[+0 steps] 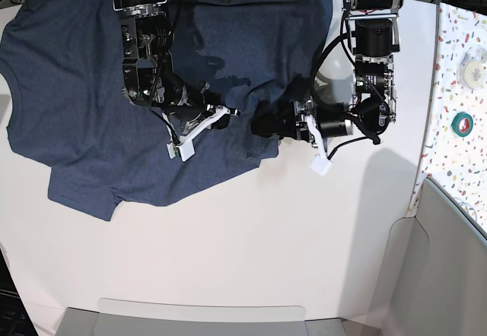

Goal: Layout the t-shirt on the table in an organized manner, then fold the t-shirt properly
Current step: 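Hold the folded fabric with the left gripper while the right gripper shifts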

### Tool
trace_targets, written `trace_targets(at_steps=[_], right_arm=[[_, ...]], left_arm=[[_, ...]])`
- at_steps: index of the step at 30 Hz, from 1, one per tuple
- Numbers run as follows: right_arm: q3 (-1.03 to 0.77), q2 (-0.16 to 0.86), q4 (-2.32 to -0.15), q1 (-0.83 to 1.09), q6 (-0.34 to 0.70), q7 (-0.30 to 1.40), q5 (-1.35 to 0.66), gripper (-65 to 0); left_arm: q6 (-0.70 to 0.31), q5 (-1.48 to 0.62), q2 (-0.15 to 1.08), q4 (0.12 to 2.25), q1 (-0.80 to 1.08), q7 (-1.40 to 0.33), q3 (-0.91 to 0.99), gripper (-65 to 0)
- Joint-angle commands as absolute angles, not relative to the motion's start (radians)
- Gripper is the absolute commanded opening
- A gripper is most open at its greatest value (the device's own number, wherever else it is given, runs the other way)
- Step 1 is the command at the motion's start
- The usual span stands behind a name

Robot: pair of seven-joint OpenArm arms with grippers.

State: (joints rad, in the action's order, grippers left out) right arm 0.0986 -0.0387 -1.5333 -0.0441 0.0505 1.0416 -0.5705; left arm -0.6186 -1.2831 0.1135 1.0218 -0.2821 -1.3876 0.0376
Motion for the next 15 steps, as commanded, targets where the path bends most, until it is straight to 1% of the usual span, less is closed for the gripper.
trace_targets(at_steps=[1,7,8,10,12,15], right_arm=[[0.099,-0.041,-1.577,-0.061,0.053,1.032,-0.575,-65.0],[0.028,0.021,-1.735,-0.051,0.053,1.038,-0.615,-65.0],[0.013,0.045,-1.751,-0.050,0.053,1.052,-0.636,-65.0],[-0.004,0.068,-1.755,-0.051,0.053,1.124,-0.680,-65.0],[-0.001,0.074,-1.751,-0.035,0.053,1.178,-0.684,-65.0],[0.007,0.074,-1.742,0.019,0.053,1.191,-0.680,-65.0]], left_arm=[[-0.613,-1.291,0.114,1.032,-0.294,-1.396,0.039,-22.8],[-0.613,-1.291,0.114,1.032,-0.294,-1.396,0.038,-22.8],[-0.613,-1.291,0.114,1.032,-0.294,-1.396,0.038,-22.8],[-0.613,-1.291,0.114,1.032,-0.294,-1.396,0.038,-22.8],[-0.613,-1.291,0.114,1.032,-0.294,-1.396,0.039,-22.8],[-0.613,-1.291,0.114,1.032,-0.294,-1.396,0.036,-22.8]])
